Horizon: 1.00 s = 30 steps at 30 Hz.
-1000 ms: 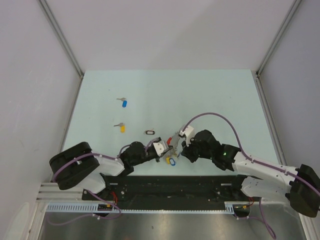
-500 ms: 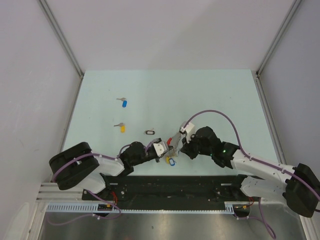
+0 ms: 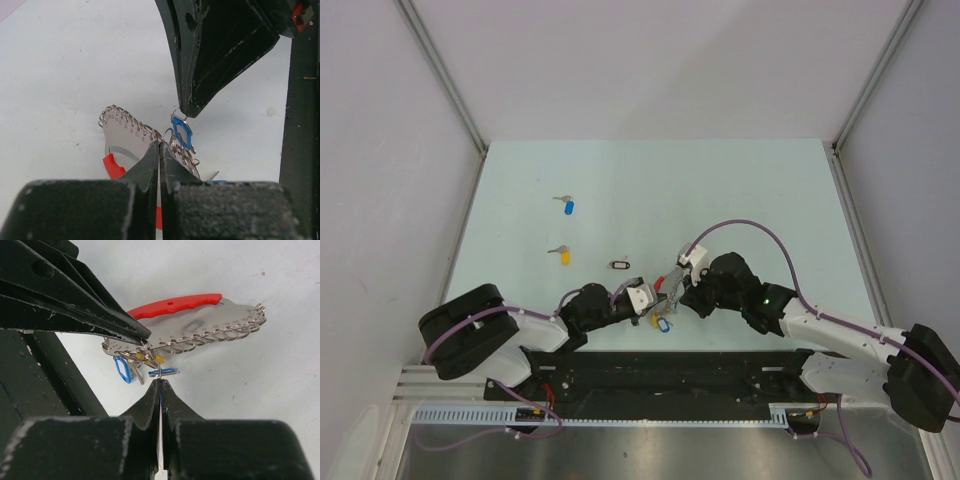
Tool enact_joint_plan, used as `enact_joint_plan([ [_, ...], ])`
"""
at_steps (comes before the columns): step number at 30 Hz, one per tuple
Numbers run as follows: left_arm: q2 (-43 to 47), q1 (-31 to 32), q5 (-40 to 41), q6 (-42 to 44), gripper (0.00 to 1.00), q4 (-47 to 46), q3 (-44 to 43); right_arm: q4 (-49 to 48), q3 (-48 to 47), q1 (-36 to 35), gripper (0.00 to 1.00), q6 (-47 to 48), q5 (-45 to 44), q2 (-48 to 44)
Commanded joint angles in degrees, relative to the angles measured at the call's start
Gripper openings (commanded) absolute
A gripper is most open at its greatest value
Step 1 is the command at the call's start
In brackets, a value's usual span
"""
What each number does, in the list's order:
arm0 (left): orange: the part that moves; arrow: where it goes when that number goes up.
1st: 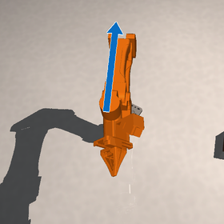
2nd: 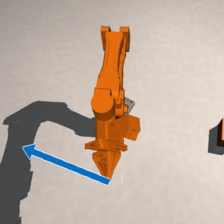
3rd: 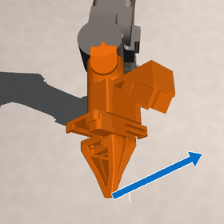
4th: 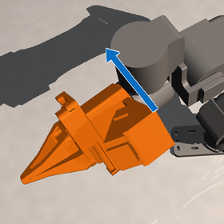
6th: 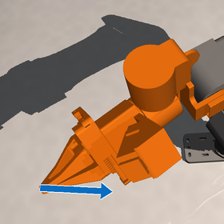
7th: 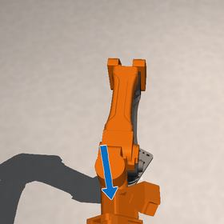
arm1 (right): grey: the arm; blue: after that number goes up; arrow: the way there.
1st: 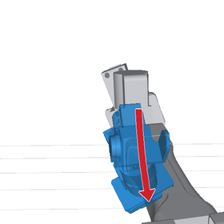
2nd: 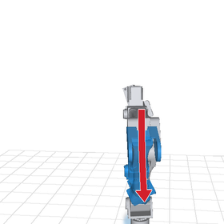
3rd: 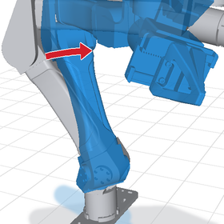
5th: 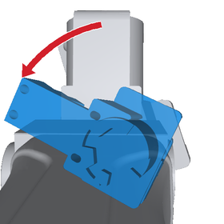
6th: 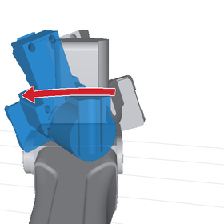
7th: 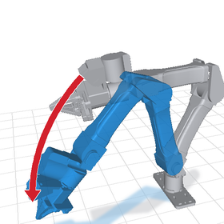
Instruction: Put the keys on the keyring
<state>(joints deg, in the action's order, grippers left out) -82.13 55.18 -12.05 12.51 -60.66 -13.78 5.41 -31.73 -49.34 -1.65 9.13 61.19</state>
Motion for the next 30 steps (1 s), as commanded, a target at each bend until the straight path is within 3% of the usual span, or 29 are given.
enact_joint_plan([
  [1, 0.04, -0.33, -1.3, 1.2, 0.0, -3.06, -0.98, -2.68, -1.32, 0.21, 0.0, 1.03, 0.46, -0.1],
  [30, -0.67, -0.25, -1.48, -0.3, 0.0, -2.44, -1.78, -1.54, -2.46, -1.46, 0.0, 1.56, -0.25, 0.51],
])
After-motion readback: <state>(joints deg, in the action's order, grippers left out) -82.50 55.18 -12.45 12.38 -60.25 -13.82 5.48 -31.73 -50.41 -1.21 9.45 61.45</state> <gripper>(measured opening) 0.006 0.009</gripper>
